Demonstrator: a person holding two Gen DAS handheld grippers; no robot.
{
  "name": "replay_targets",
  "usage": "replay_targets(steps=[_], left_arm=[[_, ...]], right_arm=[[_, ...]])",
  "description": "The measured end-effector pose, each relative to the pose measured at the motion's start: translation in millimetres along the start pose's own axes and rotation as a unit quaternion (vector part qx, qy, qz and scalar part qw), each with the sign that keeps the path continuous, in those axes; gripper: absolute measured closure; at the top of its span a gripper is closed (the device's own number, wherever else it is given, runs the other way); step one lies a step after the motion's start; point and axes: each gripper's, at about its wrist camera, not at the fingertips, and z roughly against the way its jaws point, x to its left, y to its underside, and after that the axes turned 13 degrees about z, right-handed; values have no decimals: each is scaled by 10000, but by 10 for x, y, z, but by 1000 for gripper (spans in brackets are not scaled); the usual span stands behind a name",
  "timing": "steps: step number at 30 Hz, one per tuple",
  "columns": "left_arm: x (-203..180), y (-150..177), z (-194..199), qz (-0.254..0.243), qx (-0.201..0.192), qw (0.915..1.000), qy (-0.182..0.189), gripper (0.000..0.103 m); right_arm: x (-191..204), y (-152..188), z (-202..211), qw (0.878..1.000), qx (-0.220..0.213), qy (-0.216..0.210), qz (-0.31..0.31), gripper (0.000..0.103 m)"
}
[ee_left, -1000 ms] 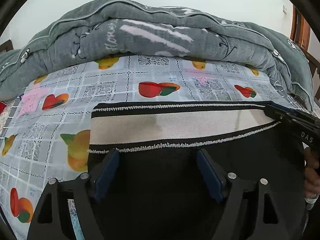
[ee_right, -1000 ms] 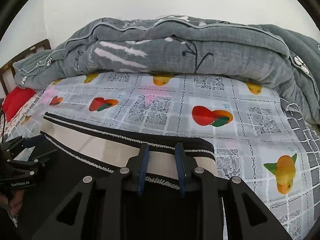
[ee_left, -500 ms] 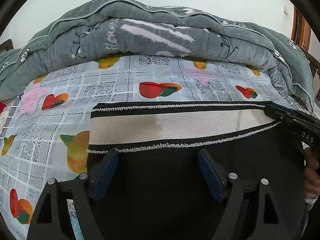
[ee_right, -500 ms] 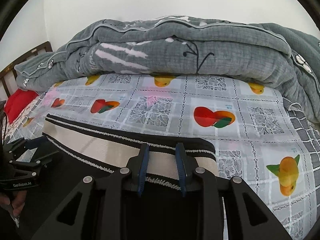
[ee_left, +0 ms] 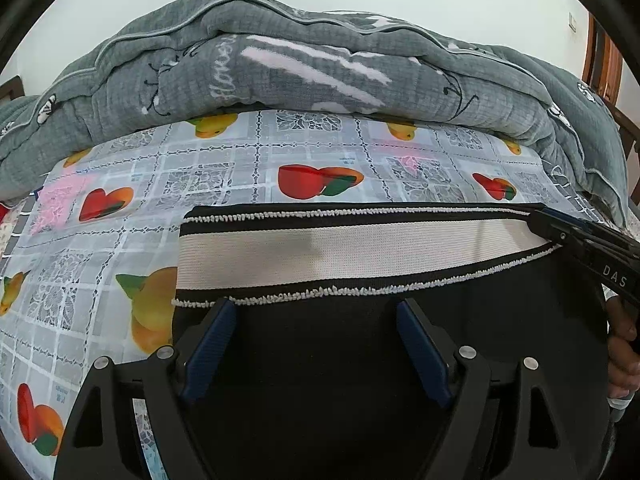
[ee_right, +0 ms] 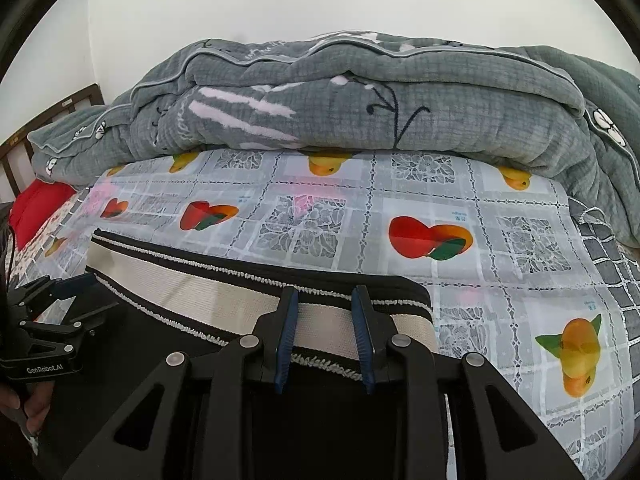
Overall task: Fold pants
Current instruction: 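Hold the striped waistband pinched in both grippers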
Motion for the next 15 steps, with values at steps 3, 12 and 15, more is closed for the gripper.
replay_targets(steps=[3,12,15], left_arm=[[1,-1,1,2,1,10000,0,21],[8,-27,-25,12,9,10000,12,21],[10,-34,-34,14,12,10000,17,21]], right_arm=[[0,3,2,10000,-6,-7,-3,75],[-3,-46,-59,10000,-6,27,-2,75],[-5,-44,-58,10000,-7,24,0,75]])
